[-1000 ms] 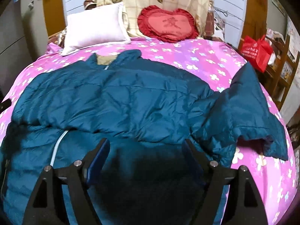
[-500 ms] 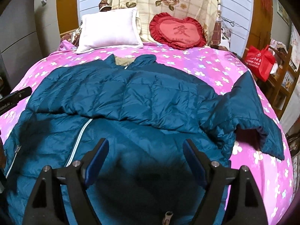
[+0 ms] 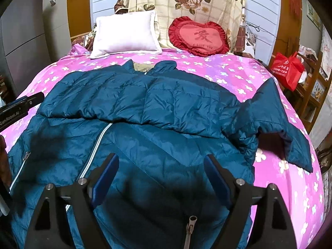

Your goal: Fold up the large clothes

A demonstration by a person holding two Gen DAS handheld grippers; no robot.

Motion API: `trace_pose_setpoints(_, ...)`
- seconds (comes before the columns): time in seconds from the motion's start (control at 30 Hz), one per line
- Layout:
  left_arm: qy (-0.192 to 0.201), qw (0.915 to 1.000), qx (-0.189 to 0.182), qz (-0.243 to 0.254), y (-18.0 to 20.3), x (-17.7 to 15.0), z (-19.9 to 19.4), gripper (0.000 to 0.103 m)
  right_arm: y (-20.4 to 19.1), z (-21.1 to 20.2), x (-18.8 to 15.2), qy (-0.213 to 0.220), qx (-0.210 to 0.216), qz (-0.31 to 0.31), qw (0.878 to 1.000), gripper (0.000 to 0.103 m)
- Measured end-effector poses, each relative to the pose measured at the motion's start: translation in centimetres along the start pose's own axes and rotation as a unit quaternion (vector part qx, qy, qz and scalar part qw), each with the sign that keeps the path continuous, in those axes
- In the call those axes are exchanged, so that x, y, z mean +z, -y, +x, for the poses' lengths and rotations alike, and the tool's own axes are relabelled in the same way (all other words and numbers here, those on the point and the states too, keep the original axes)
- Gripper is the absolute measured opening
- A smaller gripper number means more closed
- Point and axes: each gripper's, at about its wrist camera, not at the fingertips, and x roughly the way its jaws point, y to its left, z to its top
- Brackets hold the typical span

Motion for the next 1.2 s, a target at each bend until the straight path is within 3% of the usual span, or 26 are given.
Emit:
trace_pose_setpoints(0.6, 0.014, 0.9998, -0.002, 0.016, 1.6, -0.8, -0.4, 0.047, 0.0, -1.0, -0.7, -0.001, -0.004, -0.006, 1.0, 0.087)
trace_pose_setpoints(1.2, -0.005, 0.9996, -0.01, 0.025, 3.1, -1.4, 0.8, 0.047, 0.8, -1.0, -0.8, 0.003, -0.012, -0.002, 1.0, 0.089)
